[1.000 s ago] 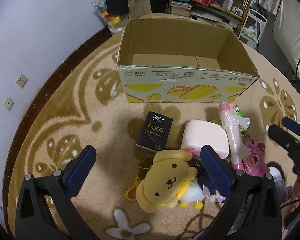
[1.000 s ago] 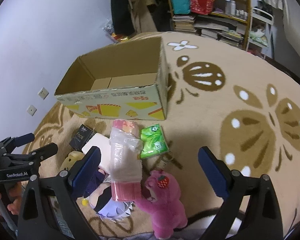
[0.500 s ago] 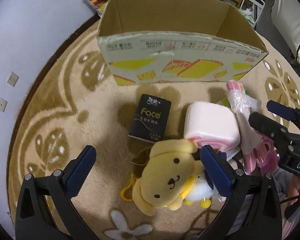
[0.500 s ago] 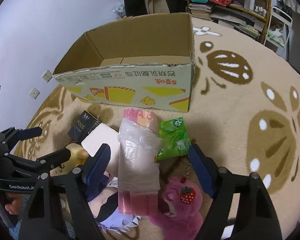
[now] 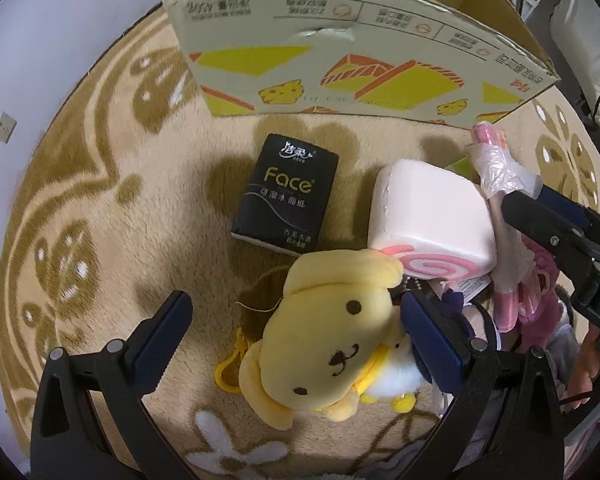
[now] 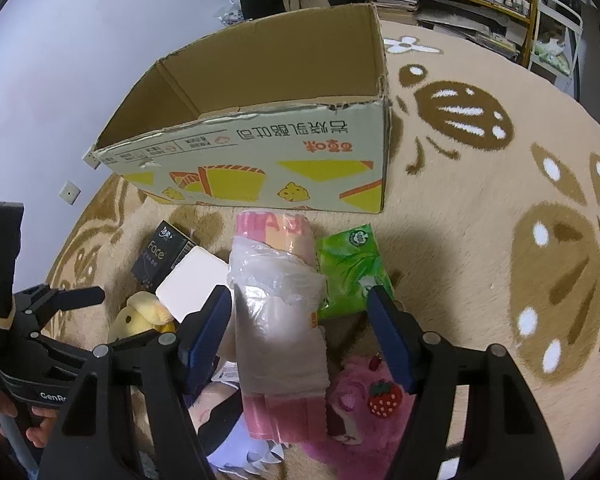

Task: Organize soft objects
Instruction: 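Lower the left tool onto the yellow dog plush while the right tool lowers onto the pink-wrapped package, then close the left tool on the yellow dog plush while the right tool grips the pink package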

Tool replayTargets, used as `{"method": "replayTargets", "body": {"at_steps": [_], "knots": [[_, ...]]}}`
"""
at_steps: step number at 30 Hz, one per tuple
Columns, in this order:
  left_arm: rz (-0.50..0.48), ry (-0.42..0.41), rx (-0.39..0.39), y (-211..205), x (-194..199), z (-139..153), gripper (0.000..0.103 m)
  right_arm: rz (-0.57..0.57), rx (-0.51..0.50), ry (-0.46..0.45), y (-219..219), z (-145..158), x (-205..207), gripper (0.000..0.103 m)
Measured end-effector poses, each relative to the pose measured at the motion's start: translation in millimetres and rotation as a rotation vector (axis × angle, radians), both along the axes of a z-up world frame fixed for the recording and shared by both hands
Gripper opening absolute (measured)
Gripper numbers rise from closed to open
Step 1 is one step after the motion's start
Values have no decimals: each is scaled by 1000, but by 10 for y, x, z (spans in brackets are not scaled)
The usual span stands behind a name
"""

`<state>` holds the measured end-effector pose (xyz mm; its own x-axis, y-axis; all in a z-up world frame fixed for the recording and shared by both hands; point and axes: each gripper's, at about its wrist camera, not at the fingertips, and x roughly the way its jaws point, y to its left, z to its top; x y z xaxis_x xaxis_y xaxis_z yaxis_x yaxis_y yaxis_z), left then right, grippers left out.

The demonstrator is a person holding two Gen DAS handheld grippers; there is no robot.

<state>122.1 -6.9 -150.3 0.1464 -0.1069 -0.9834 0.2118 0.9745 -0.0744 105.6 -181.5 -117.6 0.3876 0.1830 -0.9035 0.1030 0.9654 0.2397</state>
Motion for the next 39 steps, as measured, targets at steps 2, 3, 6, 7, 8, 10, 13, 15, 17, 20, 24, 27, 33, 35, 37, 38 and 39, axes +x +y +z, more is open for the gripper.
{"method": "replayTargets", "body": {"at_steps": [2, 3, 6, 7, 8, 10, 13, 15, 17, 20, 24, 27, 33, 35, 37, 38, 39], "knots": [[9, 7, -7, 22, 18, -24, 103, -5, 5, 2, 2, -17, 6, 74], [12, 9, -9, 29, 29, -34, 103, -6, 3, 4, 7, -27, 11, 74], [18, 20, -19, 57, 72, -67, 101, -3, 0, 2, 22, -45, 25, 72], [20, 26, -30, 80, 88, -68, 94, 2, 5, 0, 32, -48, 28, 66], [20, 35, -52, 90, 89, -85, 90, 6, 9, 0, 40, -48, 27, 62], [17, 45, -85, 82, 48, -111, 79, 14, 18, 0, 62, -55, 32, 59], [22, 56, -115, 88, 54, -124, 74, 19, 9, 14, 102, -99, 36, 56], [30, 59, -115, 94, 47, -132, 70, 9, -1, 15, 114, -113, 32, 56], [22, 48, -108, 80, 52, -146, 67, 7, -5, 12, 122, -114, 26, 56], [9, 28, -97, 15, 2, -84, 59, 10, 8, 13, 131, -129, 30, 48], [6, -4, -104, -17, -101, 29, 48, 19, 14, 0, 141, -104, 19, 47], [3, -28, -99, -44, -132, 87, 46, 24, -7, -23, 159, -42, -3, 47], [20, -138, -106, -11, -162, 320, 45, -13, 0, -73, 76, 98, -55, 46], [28, -191, -98, 6, -186, 427, 45, -26, 6, -86, 46, 143, -75, 46], [38, -248, -94, 49, -224, 549, 45, -38, 11, -101, 16, 193, -96, 46], [46, -283, -84, 62, -246, 611, 45, -43, 13, -112, 10, 225, -112, 46], [51, -313, -81, 93, -265, 673, 45, -47, 15, -123, 0, 259, -122, 46]]}}
